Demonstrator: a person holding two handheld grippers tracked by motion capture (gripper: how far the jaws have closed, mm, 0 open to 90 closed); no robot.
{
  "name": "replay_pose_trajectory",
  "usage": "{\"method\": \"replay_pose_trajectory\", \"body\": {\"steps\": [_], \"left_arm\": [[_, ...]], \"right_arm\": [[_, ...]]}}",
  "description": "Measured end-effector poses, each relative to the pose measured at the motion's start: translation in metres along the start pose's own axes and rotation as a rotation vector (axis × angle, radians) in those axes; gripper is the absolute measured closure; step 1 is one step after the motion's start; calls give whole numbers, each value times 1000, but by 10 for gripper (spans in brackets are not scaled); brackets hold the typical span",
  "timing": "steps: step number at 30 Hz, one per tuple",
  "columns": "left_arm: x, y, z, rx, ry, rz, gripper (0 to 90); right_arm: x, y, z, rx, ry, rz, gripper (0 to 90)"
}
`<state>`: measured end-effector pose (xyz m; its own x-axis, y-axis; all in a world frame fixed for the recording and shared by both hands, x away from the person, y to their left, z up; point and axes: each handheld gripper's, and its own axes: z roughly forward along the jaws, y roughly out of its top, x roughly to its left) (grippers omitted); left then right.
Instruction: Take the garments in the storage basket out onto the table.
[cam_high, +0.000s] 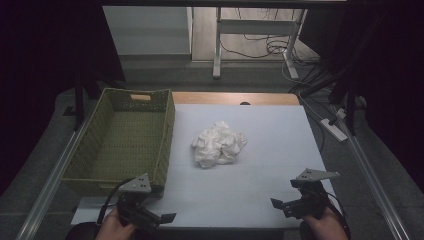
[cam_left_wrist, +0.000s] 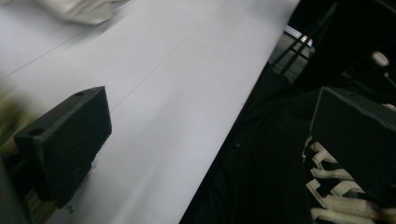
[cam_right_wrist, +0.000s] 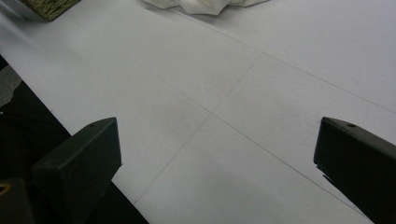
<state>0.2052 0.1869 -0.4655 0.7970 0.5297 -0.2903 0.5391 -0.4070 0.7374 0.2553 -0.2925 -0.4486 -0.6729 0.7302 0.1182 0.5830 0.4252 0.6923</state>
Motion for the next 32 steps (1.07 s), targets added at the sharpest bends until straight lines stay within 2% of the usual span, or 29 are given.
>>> {"method": "replay_pose_trajectory", "body": {"steps": [4,9,13,15,17,19,23,24,28,32], "left_arm": [[6,-14,-13,0,57,-36,0],[14,-23,-30,-3,128,-62,0],[19,-30,-42,-31,144,-100,0],[21,-33,-46,-20,179,-105,0],[24,-35,-50,-24,186,-119,0],[26,-38,-53,-33,173,-130,0],[25,-40,-56,0,217,-125,0],[27,-43,-60,-2,230,-138,0],[31,-47,-65,-23,237,-169,0],[32,-47,-66,-29,229,-180,0]], "right_arm": [[0,0,0,4,-3,-1,9],[0,0,0,0,-4,1,9],[0,0,0,-2,-3,0,9],[0,0,0,-1,-4,1,9],[0,0,0,-3,-4,0,9],[0,0,0,-2,-4,1,9],[1,0,0,-2,-7,-1,9],[1,0,0,-2,-8,0,9],[1,0,0,1,-8,-1,9],[1,0,0,3,-8,-2,9]]}}
